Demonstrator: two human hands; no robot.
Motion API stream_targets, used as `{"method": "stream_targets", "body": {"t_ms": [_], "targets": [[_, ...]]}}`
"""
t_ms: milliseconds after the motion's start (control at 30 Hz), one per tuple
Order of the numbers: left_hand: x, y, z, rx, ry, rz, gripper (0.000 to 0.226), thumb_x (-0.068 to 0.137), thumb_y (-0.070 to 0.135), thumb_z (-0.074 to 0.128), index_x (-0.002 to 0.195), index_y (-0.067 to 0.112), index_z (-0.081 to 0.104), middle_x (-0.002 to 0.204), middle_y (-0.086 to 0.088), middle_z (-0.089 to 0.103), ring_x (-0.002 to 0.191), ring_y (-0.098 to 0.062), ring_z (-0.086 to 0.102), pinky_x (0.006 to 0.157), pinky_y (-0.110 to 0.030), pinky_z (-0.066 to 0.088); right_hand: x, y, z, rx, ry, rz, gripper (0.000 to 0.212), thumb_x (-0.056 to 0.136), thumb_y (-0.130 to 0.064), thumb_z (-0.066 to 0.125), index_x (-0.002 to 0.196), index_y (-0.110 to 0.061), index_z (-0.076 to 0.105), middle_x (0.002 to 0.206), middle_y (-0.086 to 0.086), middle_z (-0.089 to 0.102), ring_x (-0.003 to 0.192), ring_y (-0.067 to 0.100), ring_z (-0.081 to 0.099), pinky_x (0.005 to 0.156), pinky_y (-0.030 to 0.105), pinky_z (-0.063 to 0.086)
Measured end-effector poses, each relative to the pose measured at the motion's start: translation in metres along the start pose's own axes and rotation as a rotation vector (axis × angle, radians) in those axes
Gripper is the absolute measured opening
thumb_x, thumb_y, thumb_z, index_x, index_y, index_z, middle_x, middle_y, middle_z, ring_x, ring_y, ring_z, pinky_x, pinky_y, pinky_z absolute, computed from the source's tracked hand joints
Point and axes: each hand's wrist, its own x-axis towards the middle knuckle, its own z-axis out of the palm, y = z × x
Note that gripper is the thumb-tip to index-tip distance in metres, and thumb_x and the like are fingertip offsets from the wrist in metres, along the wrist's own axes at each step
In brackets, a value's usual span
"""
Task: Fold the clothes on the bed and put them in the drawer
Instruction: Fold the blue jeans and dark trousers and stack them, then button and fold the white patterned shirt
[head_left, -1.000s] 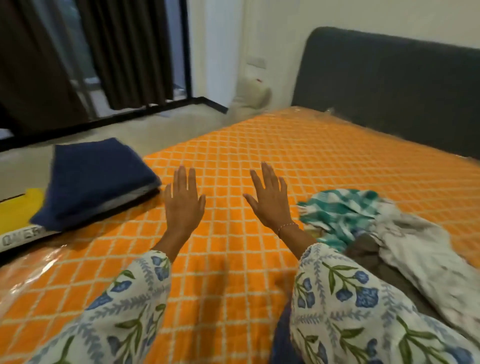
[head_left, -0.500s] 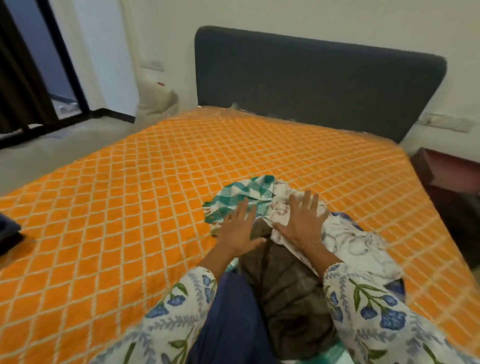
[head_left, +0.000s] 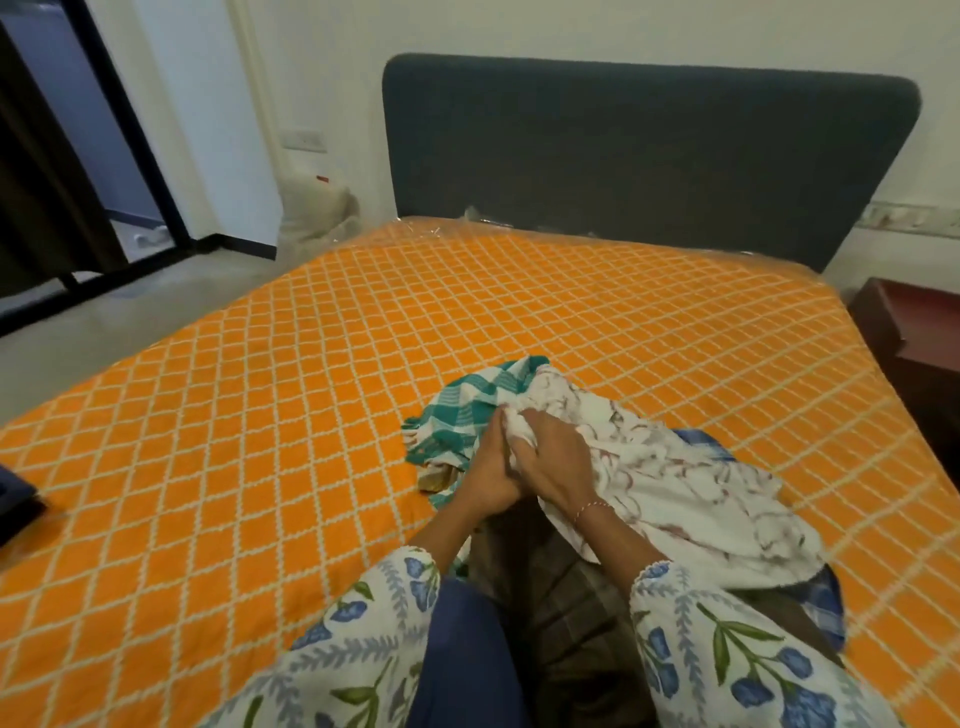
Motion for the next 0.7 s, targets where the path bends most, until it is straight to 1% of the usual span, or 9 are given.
{"method": "stream_targets", "body": {"t_ms": [67,133,200,267,367,433,567,633,700], "targets": [[-0.002,0.003,-0.023,0.074,0.132,0.034,0.082,0.073,0.042,0.061,0.144,0.014,0.030,0.142,-0.008,0.041,0.127,-0.023,0.043,0.103,-0.036,0.041,0.007,-0.023,-0.005,0.164,0.042,-0.010,0.055,0.070,-0.051,0.028,0.094,-0.011,0.057,0.076,0.006,0.059,0.071,0.027,0.055,0.060,0.027,0.028],[-0.002,0.009,-0.048,0.040,0.238,0.039,0.056,0.080,0.023,0.061,0.133,0.012,0.047,0.125,-0.010,0.058,0.110,-0.026,0.057,0.085,-0.039,0.049,0.015,-0.047,-0.006,0.355,0.022,-0.008,0.044,0.078,-0.045,0.047,0.110,-0.016,0.047,0.077,-0.002,0.053,0.068,0.020,0.053,0.060,0.028,0.034],[-0.005,0.020,-0.076,-0.082,0.371,-0.008,0.030,0.090,0.004,0.056,0.120,0.008,0.058,0.111,-0.011,0.065,0.095,-0.024,0.061,0.073,-0.034,0.050,0.023,-0.066,-0.004,0.442,-0.057,-0.055,0.063,0.084,-0.036,0.064,0.136,-0.019,0.031,0.116,0.002,0.051,0.105,0.020,0.052,0.081,0.031,0.043],[-0.013,0.033,-0.115,-0.149,0.462,-0.092,0.028,0.091,-0.004,0.048,0.114,0.005,0.062,0.104,-0.010,0.066,0.086,-0.024,0.061,0.065,-0.030,0.052,0.029,-0.084,0.000,0.377,-0.115,-0.141,0.091,0.080,-0.036,0.071,0.149,-0.023,0.013,0.150,0.004,0.026,0.137,0.021,0.025,0.107,0.038,0.028],[-0.031,0.049,-0.166,-0.305,0.563,-0.158,0.030,0.090,-0.005,0.044,0.112,0.005,0.062,0.093,-0.005,0.064,0.076,-0.016,0.060,0.056,-0.024,0.050,0.036,-0.091,0.004,0.219,-0.114,-0.238,0.111,0.064,-0.064,0.061,0.152,-0.026,0.004,0.158,0.000,0.013,0.146,0.023,0.011,0.115,0.047,0.014],[-0.055,0.059,-0.202,-0.415,0.605,-0.177,0.024,0.090,-0.001,0.047,0.109,0.006,0.061,0.079,-0.003,0.061,0.063,-0.012,0.057,0.049,-0.022,0.047,0.039,-0.111,0.012,0.353,-0.143,-0.263,0.104,0.063,-0.064,0.062,0.149,-0.026,0.019,0.154,0.004,0.029,0.141,0.027,0.027,0.112,0.047,0.027],[-0.097,0.070,-0.253,-0.599,0.616,-0.238,0.015,0.076,0.012,0.055,0.091,0.013,0.060,0.056,0.004,0.060,0.058,-0.014,0.057,0.054,-0.025,0.044,0.039,-0.185,0.033,0.798,-0.269,-0.153,0.052,0.075,-0.024,0.056,0.127,-0.015,0.052,0.125,0.011,0.059,0.111,0.027,0.058,0.085,0.031,0.044],[-0.114,0.071,-0.273,-0.593,0.683,-0.210,0.014,0.089,0.005,0.051,0.100,0.011,0.057,0.063,0.004,0.058,0.063,-0.013,0.054,0.052,-0.026,0.044,0.037,-0.227,0.041,1.063,-0.327,-0.060,0.039,0.081,-0.007,0.053,0.120,-0.012,0.057,0.109,0.008,0.065,0.092,0.017,0.062,0.075,0.026,0.049],[-0.142,0.067,-0.294,-0.503,0.692,-0.143,0.033,0.093,0.002,0.050,0.122,0.018,0.049,0.089,0.007,0.061,0.075,-0.005,0.056,0.055,-0.021,0.049,0.037,-0.266,0.053,1.225,-0.362,0.061,0.026,0.088,0.000,0.049,0.109,-0.009,0.061,0.090,0.002,0.067,0.078,0.015,0.063,0.069,0.030,0.051]]}}
